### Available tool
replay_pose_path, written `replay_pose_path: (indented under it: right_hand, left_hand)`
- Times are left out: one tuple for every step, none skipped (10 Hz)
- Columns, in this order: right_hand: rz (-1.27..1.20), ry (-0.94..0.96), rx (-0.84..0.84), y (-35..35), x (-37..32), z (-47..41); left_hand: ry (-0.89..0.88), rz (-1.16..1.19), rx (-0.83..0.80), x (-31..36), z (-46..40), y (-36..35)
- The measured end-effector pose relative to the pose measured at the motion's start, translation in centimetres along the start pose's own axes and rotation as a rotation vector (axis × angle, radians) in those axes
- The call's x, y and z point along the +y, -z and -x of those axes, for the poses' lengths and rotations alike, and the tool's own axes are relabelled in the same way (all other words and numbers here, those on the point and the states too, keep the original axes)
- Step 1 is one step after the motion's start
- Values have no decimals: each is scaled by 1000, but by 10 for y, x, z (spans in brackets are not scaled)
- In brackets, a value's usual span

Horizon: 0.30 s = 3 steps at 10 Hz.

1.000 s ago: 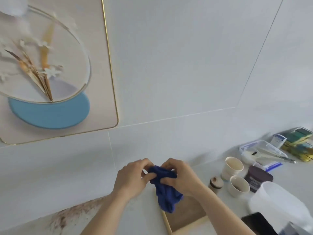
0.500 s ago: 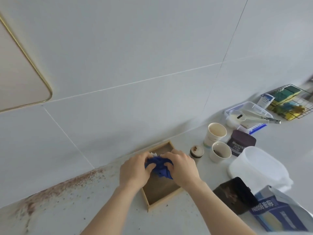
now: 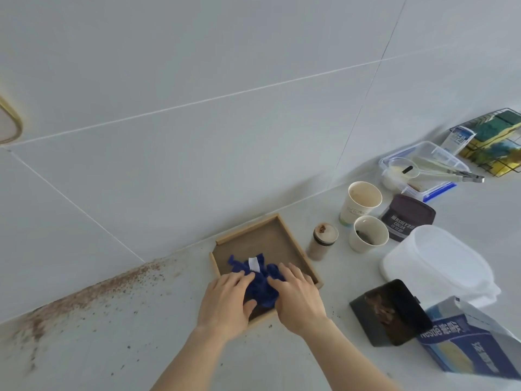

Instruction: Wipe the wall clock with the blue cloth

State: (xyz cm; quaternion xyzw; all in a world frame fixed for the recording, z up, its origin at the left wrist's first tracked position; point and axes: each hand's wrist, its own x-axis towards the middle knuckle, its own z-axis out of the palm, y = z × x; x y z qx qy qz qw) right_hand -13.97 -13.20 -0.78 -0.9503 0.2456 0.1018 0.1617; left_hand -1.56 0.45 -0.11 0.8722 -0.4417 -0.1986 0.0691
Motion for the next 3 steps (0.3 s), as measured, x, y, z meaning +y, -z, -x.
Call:
replay_pose_path:
  right_hand:
    - [5, -39, -85, -4, 4, 7]
    - [-8, -85, -142, -3, 7, 14]
    - [-41, -127, -147, 6, 3, 22]
  left_hand:
    - [-25, -31, -87, -2, 5, -6]
    - [-21, -55, -141, -5, 10, -3]
    - [-52, -82, -141, -8, 19, 9]
